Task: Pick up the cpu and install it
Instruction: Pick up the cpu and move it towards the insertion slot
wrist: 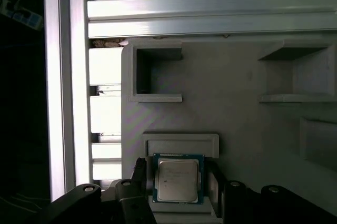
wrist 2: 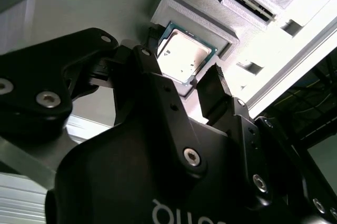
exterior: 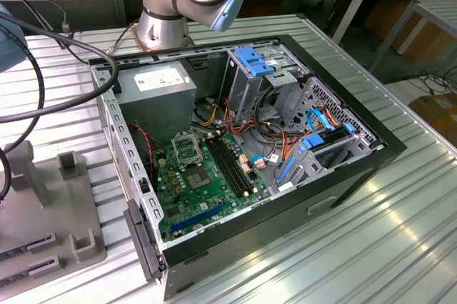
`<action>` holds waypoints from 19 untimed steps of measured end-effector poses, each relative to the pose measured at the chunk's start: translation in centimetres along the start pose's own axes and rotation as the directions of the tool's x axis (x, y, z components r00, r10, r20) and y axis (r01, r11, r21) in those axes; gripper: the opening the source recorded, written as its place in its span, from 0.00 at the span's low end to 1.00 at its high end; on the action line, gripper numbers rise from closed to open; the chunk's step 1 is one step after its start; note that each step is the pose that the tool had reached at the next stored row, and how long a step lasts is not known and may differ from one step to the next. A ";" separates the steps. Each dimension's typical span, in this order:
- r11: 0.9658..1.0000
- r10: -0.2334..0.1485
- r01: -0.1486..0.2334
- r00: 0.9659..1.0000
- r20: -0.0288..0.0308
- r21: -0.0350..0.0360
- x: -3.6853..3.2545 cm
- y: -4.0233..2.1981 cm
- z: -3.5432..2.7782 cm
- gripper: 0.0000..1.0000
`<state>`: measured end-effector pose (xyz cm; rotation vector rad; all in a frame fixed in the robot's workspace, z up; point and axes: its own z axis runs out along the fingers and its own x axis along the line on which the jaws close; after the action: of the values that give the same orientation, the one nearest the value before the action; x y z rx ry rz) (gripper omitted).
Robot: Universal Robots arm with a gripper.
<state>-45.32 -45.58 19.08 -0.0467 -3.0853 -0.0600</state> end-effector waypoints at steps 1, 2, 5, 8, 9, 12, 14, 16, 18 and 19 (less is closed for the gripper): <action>1.000 0.000 0.000 1.000 0.000 0.000 0.00 0.00 0.00 0.57; 1.000 0.000 0.000 1.000 0.000 0.000 0.00 -0.01 0.00 0.57; 1.000 0.000 0.000 1.000 0.000 0.000 0.01 -0.01 0.00 0.57; 1.000 0.000 0.000 1.000 0.000 0.000 0.00 -0.01 0.01 0.55; 1.000 0.000 0.000 1.000 0.000 0.000 -0.02 -0.01 0.01 0.48; 1.000 0.000 0.000 1.000 0.000 0.001 -0.10 0.00 0.01 0.48; 1.000 0.000 0.000 1.000 0.000 0.002 -0.13 0.00 0.00 0.48; 1.000 0.000 0.000 1.000 0.000 0.004 -0.18 0.00 -0.01 0.48; 1.000 0.000 0.000 1.000 0.000 0.006 -0.26 0.01 -0.07 0.48; 1.000 -0.001 0.001 1.000 0.000 0.007 -0.29 0.01 -0.11 0.48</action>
<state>-45.02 -45.59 19.17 -0.0454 -3.0854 -0.0497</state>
